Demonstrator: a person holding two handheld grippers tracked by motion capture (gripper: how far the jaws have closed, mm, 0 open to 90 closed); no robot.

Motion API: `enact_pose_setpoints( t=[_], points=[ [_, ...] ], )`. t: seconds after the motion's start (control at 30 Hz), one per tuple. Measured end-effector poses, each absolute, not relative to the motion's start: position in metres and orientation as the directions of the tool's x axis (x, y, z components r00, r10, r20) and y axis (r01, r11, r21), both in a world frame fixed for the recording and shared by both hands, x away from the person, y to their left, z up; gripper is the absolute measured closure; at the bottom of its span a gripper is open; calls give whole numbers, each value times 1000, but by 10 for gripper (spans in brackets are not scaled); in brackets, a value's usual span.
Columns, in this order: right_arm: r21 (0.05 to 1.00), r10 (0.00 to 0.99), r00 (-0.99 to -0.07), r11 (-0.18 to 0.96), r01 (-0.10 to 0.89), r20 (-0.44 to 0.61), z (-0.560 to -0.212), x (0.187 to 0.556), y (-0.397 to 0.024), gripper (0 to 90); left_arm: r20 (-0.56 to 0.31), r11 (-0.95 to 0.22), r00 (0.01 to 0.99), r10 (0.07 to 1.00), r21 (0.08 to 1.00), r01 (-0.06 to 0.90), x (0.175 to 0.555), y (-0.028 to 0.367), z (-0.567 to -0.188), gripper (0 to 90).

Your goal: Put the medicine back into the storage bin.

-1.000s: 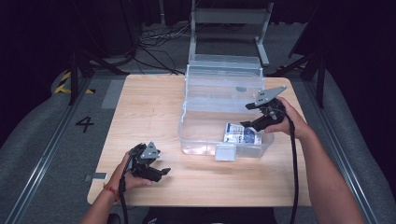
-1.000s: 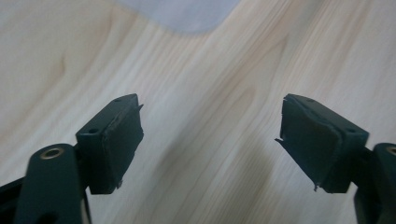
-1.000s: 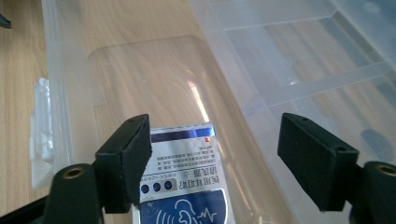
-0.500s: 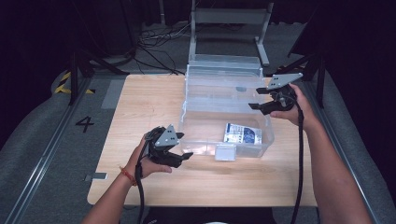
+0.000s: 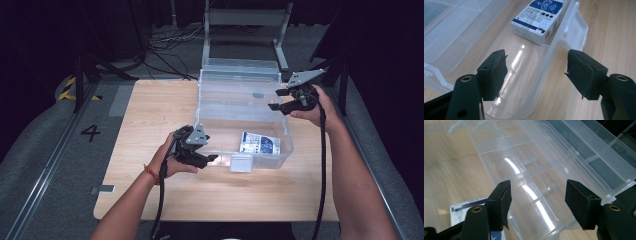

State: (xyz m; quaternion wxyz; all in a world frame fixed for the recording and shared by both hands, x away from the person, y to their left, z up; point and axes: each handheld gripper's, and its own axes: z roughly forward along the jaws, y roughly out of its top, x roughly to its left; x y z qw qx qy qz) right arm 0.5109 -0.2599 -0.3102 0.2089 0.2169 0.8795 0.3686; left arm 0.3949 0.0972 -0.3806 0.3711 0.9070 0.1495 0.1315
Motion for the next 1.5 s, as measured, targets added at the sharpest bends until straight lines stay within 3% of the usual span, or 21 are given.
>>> enact_pose_setpoints(
  t=[0.23, 0.5, 0.73, 0.93, 1.0, 1.23, 1.5],
  points=[
    [738, 538, -814, 637, 221, -220, -301, 525, -251, 380, 108, -709, 935, 339, 682, 178, 408, 92, -389, 420],
    [673, 533, -812, 693, 259, -237, -309, 552, -236, 386, 95, -759, 953, 287, 630, 166, 416, 85, -397, 493],
    [622, 513, -824, 733, 276, -240, -312, 569, -228, 431, 94, -800, 967, 237, 583, 140, 419, 82, -398, 614],
    [524, 457, -839, 812, 257, -296, -318, 577, -211, 559, 72, -834, 977, 200, 536, 131, 419, 82, -402, 772],
    [518, 459, -833, 816, 257, -308, -317, 581, -209, 701, 70, -837, 978, 198, 531, 131, 420, 81, -402, 783],
    [475, 415, -850, 849, 233, -324, -314, 584, -204, 747, 57, -866, 977, 205, 476, 154, 421, 76, -399, 788],
    [452, 369, -865, 871, 193, -341, -313, 583, -201, 806, 55, -861, 973, 224, 479, 171, 420, 76, -400, 784]
  ],
)
